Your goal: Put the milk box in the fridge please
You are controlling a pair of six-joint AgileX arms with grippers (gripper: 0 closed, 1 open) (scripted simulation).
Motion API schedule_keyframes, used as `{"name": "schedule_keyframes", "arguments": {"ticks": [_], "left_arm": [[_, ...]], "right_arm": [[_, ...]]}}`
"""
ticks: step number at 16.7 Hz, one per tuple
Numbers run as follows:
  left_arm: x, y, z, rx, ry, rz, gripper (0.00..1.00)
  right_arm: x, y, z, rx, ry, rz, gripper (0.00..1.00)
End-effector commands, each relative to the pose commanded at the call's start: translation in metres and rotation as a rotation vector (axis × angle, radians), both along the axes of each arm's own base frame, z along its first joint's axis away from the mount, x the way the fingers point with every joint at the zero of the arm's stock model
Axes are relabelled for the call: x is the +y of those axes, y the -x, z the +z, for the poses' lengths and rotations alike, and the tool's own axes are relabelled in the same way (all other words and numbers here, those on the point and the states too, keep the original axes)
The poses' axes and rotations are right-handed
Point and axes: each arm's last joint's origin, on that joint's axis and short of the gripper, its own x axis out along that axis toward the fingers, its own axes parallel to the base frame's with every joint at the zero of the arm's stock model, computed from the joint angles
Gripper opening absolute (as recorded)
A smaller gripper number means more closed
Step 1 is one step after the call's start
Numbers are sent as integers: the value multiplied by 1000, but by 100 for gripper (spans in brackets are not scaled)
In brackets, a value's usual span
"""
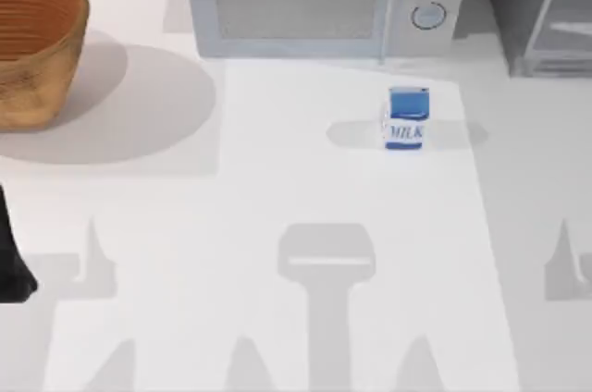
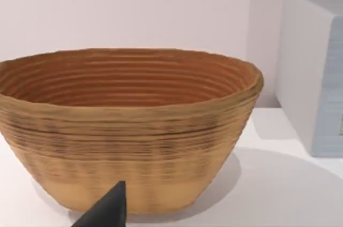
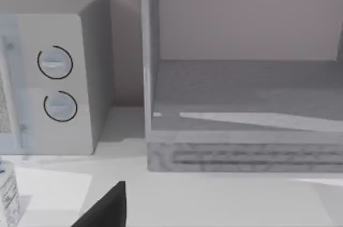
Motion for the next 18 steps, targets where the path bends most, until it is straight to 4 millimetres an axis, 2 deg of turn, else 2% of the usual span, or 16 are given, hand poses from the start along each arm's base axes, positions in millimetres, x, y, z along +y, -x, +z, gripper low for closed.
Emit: {"name": "schedule_keyframes", "arguments": {"ticks": [5,10,14,18], "left_arm": [[0,0,0,0,0,0,100],[0,0,0,0,0,0,100],[0,0,0,0,0,0,100],[0,0,0,0,0,0,100]], "right_arm": [[1,-1,6,-15,-3,5,100],[7,-11,35,-67,-17,8,100],[17,-35,63,-100,-35,-3,100],[36,-77,83,-122,-59,-21,100]]}}
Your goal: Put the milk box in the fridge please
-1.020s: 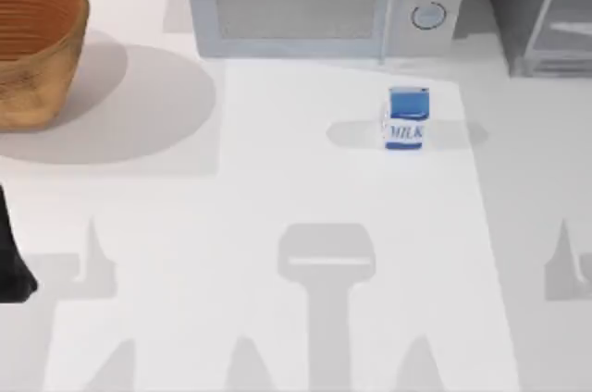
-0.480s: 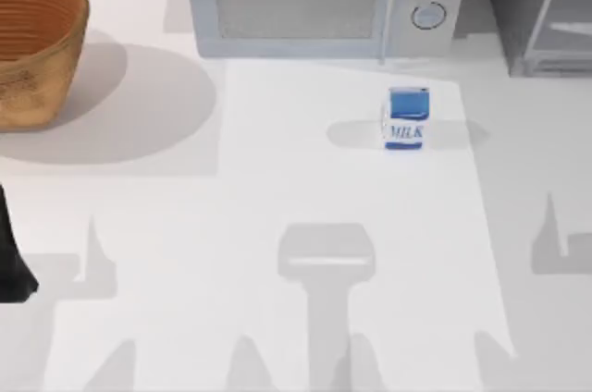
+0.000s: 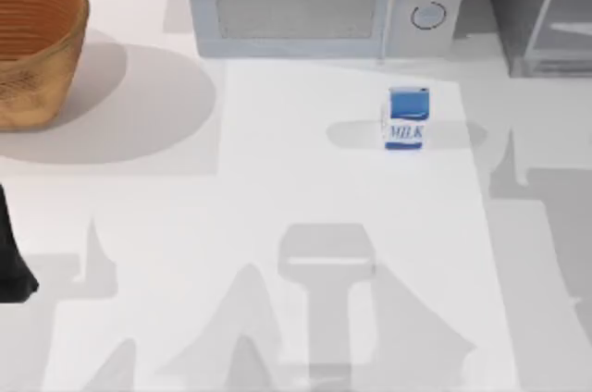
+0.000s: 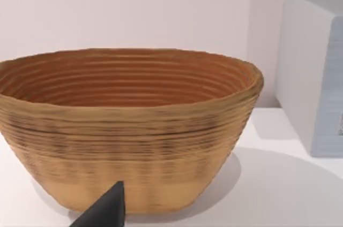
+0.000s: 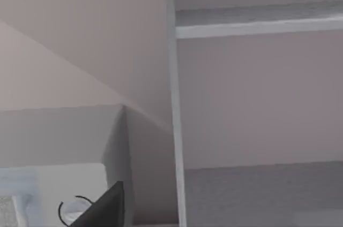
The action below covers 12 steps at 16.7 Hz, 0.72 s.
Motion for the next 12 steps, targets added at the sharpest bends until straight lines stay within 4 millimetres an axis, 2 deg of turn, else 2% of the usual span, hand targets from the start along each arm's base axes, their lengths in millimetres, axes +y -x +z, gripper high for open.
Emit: {"name": "schedule_keyframes", "arguments": {"ticks": [3,6,9,12], "left_arm": [[0,0,0,0,0,0,100],[0,0,0,0,0,0,100],[0,0,0,0,0,0,100],[0,0,0,0,0,0,100]], "right_arm": [[23,-40,1,-9,-20,-13,100],[54,-81,-14,-12,-37,-23,100],[89,-115,-48,-4,-45,-27,100],[122,-137,-97,17,-39,-25,100]]}}
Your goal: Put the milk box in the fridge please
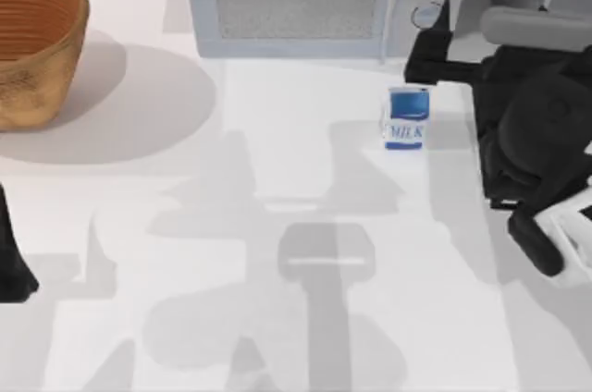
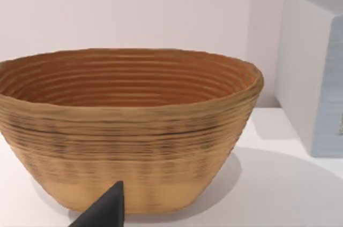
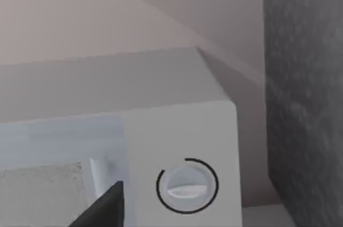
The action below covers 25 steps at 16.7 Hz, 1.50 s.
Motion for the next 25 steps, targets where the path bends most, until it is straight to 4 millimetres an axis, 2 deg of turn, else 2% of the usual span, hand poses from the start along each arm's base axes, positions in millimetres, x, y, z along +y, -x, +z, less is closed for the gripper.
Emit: {"name": "schedule_keyframes", "arguments": {"ticks": [2,5,7,9,11,17,25], "left_arm": [[0,0,0,0,0,0,100],[0,0,0,0,0,0,100],[0,0,0,0,0,0,100],[0,0,0,0,0,0,100],[0,0,0,0,0,0,100],[0,0,0,0,0,0,100],[0,0,0,0,0,0,100]], "right_arm": [[18,-6,-36,21,14,5,100],[38,-3,-89,58,45,18,100],[46,2,-117,80,68,28,100],[50,7,-136,97,86,36,100],[52,10,-144,105,96,40,100],[50,9,-144,108,97,36,100],[52,-39,-144,105,96,40,100]]}}
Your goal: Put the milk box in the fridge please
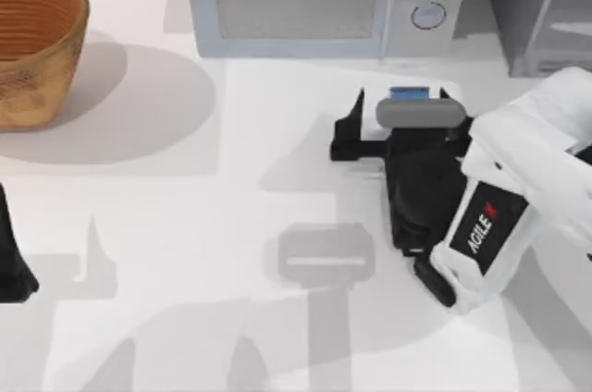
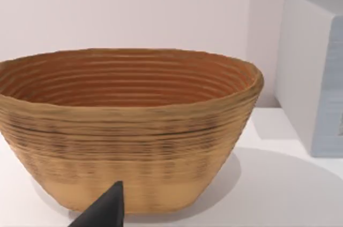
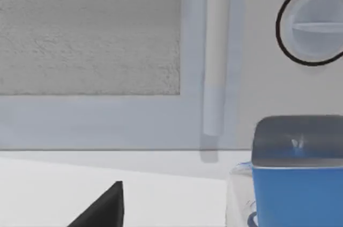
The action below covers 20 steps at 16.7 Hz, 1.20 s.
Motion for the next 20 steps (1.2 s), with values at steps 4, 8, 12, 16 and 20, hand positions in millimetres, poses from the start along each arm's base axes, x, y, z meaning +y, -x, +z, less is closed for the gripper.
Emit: {"name": "schedule_keyframes", "arguments": {"ticks": [4,8,12,16,20], "left_arm": [[0,0,0,0,0,0,100],[0,0,0,0,0,0,100],[0,0,0,0,0,0,100],[0,0,0,0,0,0,100],[0,0,0,0,0,0,100]], "right_arm": [[0,-2,0,0,0,0,100],[0,-2,0,0,0,0,70],[0,-2,0,0,0,0,40],[0,-2,0,0,0,0,10],[0,-2,0,0,0,0,0]]}}
